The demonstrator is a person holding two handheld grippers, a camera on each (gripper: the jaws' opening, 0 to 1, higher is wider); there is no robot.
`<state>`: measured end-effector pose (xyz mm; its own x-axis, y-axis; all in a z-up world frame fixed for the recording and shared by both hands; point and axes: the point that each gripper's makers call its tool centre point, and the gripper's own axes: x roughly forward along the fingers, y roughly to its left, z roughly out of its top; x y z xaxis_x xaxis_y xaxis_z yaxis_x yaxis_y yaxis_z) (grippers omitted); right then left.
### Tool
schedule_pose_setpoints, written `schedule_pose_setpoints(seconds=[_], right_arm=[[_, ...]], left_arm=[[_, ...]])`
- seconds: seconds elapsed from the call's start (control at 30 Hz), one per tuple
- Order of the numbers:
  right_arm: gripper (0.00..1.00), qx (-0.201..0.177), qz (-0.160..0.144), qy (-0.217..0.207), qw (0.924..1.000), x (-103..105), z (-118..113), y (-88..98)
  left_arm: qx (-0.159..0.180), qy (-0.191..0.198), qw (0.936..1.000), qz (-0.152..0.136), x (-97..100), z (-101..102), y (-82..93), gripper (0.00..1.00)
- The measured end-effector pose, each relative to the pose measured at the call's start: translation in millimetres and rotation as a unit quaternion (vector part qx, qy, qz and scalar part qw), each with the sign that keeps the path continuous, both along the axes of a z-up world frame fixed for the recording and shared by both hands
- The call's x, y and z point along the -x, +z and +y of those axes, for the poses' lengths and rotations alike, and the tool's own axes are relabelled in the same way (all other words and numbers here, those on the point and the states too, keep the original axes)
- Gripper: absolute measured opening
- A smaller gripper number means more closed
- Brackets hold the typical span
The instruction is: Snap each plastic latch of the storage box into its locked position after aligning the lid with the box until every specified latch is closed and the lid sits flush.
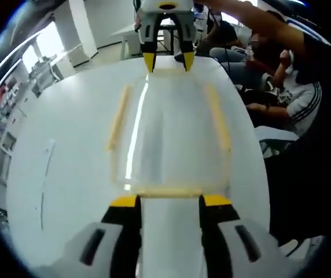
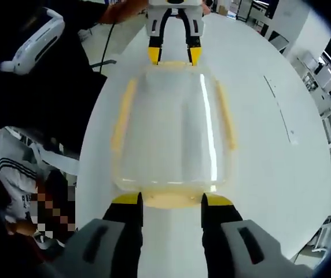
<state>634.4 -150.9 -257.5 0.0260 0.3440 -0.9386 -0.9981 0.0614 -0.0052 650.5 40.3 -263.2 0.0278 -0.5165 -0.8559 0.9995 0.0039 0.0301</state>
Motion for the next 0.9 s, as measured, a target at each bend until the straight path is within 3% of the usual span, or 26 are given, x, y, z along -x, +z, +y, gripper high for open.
schedule_pose_setpoints(seconds=[0.1, 0.37, 0.4, 0.47, 0.5, 0.57, 0.6, 0.63, 0.77, 0.9], right_arm=[[0.39, -0.004, -0.002, 0.002, 1.0, 0.0, 7.9, 2.8], [0.39, -0.01, -0.003, 0.003, 0.9999, -3.9, 35.9, 5.1], [0.39, -0.011, -0.002, 0.002, 0.9999, -4.4, 39.6, 4.9], [0.39, -0.012, -0.002, 0.001, 0.9999, -5.4, 47.0, 4.5], [0.38, -0.012, -0.001, 0.001, 0.9999, -5.8, 50.7, 4.3], [0.38, -0.016, -0.011, -0.013, 0.9997, -17.9, 61.7, 2.6], [0.38, -0.053, 0.007, -0.009, 0.9985, -13.7, 82.3, 1.9], [0.38, -0.049, -0.004, 0.003, 0.9988, -16.6, 90.0, -2.4], [0.38, -0.038, -0.006, 0.019, 0.9991, -20.4, 102.5, -12.9], [0.38, -0.043, -0.006, 0.018, 0.9989, -20.1, 109.7, -11.6]], left_arm=[[0.003, 0.001, 1.0, 0.0, 2.3, 4.3, 2.7, 0.39], [-0.01, 0.016, 0.9998, -0.007, -1.2, 39.6, 7.6, 0.38], [-0.016, 0.018, 0.9997, -0.007, -1.3, 44.8, 7.2, 0.06], [-0.028, 0.023, 0.9993, -0.006, -1.3, 55.2, 6.5, 0.0], [-0.034, 0.026, 0.9991, -0.005, -1.3, 60.4, 6.1, 0.0], [-0.001, 0.044, 0.9986, -0.029, -16.3, 63.6, 14.4, 0.0], [-0.046, 0.031, 0.9983, 0.016, 0.2, 91.3, 4.0, 0.0], [-0.047, 0.023, 0.9986, 0.006, 4.7, 98.4, -4.4, 0.0], [-0.039, 0.033, 0.9986, 0.015, 8.0, 111.7, -6.0, 0.01], [-0.031, 0.046, 0.9984, 0.008, 5.5, 121.7, -4.5, 0.02]])
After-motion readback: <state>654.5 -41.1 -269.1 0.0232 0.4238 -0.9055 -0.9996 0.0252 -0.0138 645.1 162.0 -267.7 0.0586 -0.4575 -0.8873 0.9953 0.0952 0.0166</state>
